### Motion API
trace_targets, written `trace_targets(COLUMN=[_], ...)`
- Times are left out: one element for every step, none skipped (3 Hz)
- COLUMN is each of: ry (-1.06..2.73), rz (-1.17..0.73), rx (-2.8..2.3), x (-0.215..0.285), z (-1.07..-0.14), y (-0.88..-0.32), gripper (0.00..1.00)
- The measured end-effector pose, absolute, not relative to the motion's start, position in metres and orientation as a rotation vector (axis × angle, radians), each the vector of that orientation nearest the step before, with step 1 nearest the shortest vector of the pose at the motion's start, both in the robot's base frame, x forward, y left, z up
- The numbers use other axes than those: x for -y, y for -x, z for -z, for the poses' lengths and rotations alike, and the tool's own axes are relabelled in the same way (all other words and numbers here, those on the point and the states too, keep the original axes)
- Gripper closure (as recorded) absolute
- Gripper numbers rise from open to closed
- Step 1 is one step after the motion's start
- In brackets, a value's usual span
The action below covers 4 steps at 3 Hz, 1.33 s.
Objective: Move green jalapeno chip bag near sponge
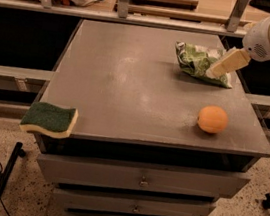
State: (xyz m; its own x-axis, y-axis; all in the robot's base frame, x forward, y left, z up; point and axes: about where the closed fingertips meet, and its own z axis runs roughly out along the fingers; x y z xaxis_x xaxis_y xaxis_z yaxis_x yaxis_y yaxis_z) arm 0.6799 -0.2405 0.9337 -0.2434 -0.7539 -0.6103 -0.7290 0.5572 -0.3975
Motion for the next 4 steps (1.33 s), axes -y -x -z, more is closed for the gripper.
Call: trace_targets(ry=[1.162, 1.144, 1.143, 1.146], rz=[-0.027, -0.079, -0.122, -0.153], rx=[-1.954, -1.966, -2.002, -2.042], x=[0.227, 0.215, 0.206, 0.204], z=[-0.913, -0.890, -0.869, -0.850], y=[-0.716, -0.740, -0.748, -0.746], gripper=[0.00, 0.00, 0.19, 0.43])
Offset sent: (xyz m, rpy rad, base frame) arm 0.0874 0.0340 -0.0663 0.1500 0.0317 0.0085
